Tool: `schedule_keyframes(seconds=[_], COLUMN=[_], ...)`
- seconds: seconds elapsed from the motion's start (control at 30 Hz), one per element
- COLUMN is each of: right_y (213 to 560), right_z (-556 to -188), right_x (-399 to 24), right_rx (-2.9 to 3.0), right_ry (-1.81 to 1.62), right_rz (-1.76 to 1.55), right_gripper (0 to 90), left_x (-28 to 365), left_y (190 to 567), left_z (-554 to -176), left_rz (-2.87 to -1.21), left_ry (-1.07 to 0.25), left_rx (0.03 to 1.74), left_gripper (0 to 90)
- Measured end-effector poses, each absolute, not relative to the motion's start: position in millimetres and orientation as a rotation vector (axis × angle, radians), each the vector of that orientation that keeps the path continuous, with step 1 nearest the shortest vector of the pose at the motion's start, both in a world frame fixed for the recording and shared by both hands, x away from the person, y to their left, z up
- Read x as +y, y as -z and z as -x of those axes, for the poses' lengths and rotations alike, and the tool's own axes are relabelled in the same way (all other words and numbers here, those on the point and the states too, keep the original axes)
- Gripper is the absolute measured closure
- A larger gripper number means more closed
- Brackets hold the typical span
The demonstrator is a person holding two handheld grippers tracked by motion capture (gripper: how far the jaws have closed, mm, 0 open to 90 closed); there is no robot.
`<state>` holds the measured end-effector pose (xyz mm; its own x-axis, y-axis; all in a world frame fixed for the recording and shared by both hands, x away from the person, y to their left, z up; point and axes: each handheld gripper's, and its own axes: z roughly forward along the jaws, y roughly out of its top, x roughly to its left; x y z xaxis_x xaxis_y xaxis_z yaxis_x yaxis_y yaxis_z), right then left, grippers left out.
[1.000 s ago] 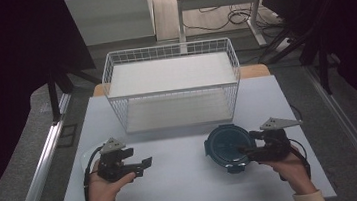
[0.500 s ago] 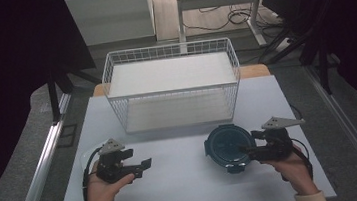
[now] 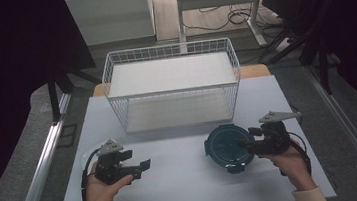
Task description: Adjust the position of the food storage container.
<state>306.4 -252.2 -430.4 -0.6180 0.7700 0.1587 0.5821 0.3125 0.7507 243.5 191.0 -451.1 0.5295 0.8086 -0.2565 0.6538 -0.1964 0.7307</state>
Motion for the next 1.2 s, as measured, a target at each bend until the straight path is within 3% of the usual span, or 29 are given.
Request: schedule_keyframes(seconds=[0.67,1.03,1.2], right_y=[419.5,431.6,437.0], right_z=[-339.5,-358.4,-364.9], right_x=[-269.4,-270.6,-271.6], right_rx=[2.350,2.385,2.404], right_ry=[-1.100,-0.927,-0.868], right_rz=[-1.298,-1.322,-1.310], right_gripper=[56.4,87.3,89.6], left_x=[191.3,189.4,187.5], left_y=[455.2,454.9,455.8], left_z=[-243.5,-242.2,-242.1], left_rz=[-1.938,-1.944,-1.952], left_ry=[-0.224,-0.216,-0.213], left_rx=[1.207,1.205,1.200], left_gripper=[21.2,21.0,21.0])
